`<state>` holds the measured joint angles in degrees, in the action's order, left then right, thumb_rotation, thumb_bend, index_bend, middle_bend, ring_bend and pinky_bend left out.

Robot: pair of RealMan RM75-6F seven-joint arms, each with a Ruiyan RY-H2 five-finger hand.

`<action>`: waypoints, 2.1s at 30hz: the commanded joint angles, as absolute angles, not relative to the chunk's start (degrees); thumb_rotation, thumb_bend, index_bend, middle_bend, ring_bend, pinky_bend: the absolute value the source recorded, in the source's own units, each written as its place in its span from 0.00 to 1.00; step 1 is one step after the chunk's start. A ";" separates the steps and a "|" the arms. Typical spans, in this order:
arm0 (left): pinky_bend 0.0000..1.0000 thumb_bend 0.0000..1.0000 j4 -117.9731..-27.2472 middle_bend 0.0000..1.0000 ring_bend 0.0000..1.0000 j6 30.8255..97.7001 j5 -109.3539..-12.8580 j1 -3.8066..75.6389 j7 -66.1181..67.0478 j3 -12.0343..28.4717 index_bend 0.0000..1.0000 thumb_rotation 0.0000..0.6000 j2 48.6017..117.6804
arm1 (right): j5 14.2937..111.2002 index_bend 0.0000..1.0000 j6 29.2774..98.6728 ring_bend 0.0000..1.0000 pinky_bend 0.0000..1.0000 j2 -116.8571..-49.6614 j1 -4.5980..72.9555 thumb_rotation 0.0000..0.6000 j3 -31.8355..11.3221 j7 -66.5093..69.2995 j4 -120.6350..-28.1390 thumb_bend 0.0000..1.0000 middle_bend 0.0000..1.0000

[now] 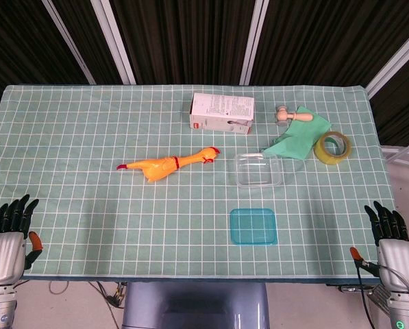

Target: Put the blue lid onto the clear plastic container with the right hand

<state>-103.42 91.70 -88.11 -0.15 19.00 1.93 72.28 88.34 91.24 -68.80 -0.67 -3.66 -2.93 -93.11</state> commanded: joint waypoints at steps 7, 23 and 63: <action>0.00 0.79 -103.42 0.00 0.00 91.77 -88.16 -0.20 18.99 1.90 0.09 1.00 72.26 | 87.99 0.00 91.15 0.00 0.00 -68.69 -0.75 1.00 -3.68 -3.25 -93.40 0.29 0.00; 0.00 0.79 -104.02 0.00 0.00 91.53 -87.50 -0.11 18.64 2.18 0.09 1.00 72.20 | 88.23 0.00 89.04 0.00 0.00 -66.66 -0.68 1.00 -2.15 -4.04 -96.85 0.22 0.00; 0.00 0.79 -104.85 0.00 0.00 88.97 -82.30 0.83 17.26 3.39 0.09 1.00 71.17 | 39.56 0.00 69.79 0.00 0.00 -75.13 32.13 1.00 -7.22 -52.51 -120.12 0.18 0.02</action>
<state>-104.84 88.97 -82.30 0.82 17.26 3.39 71.17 40.64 68.73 -73.75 31.01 -7.30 -51.51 -121.08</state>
